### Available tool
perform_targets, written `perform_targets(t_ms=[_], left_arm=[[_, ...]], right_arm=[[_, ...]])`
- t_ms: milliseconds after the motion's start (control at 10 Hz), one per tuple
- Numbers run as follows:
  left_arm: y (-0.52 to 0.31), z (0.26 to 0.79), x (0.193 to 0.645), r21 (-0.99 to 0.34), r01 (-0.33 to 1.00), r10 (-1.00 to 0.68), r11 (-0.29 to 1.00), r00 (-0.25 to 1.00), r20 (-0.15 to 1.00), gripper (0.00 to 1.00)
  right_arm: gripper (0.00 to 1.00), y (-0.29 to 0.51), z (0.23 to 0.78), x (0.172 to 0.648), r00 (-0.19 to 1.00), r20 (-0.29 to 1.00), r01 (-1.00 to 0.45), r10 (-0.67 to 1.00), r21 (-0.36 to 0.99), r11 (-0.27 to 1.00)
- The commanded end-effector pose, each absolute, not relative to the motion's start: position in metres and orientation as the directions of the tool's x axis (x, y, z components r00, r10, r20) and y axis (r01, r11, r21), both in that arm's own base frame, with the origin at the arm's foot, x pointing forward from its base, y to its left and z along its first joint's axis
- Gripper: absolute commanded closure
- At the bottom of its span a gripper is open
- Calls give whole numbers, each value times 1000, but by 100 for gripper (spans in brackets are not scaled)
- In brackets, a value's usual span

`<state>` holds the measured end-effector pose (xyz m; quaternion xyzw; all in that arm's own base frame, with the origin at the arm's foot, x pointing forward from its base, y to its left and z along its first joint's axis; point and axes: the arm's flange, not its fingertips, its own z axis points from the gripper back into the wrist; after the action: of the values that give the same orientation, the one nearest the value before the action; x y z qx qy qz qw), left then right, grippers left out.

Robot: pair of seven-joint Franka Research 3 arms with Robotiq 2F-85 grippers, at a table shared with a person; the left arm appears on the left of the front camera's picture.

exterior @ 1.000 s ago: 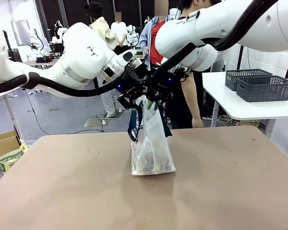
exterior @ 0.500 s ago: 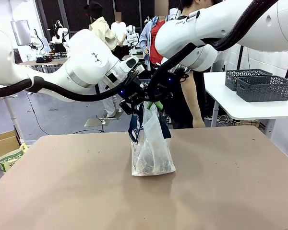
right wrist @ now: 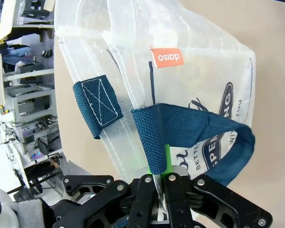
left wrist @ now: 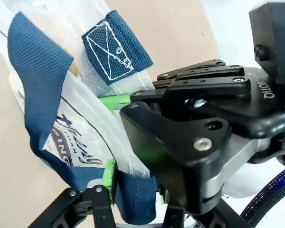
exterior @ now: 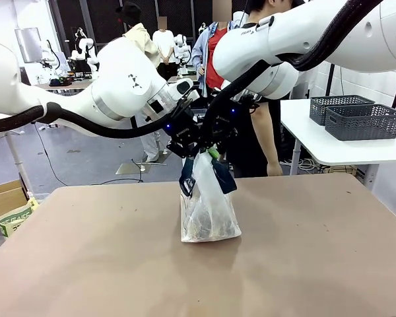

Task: Transfer purchased items from the store into the shopping bag.
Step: Move the Reusable shopping bag to the right side of the table.

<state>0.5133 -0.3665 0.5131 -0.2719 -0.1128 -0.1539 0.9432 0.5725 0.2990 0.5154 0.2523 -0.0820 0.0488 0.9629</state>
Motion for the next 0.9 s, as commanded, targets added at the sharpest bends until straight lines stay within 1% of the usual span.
perform_targets(t_ms=[0,400,800], left_arm=[[-363,514,509,-441,337,-213,832,928,307,100],[-362,519,505,-367,327,-222,871,928,299,100],[-361,524,503,-330,313,-216,891,929,300,100]], right_arm=[[100,297,518,572,980,194,-143,53,484,863],[100,297,518,572,980,194,-143,53,484,863],[100,297,518,572,980,194,-143,53,484,863]])
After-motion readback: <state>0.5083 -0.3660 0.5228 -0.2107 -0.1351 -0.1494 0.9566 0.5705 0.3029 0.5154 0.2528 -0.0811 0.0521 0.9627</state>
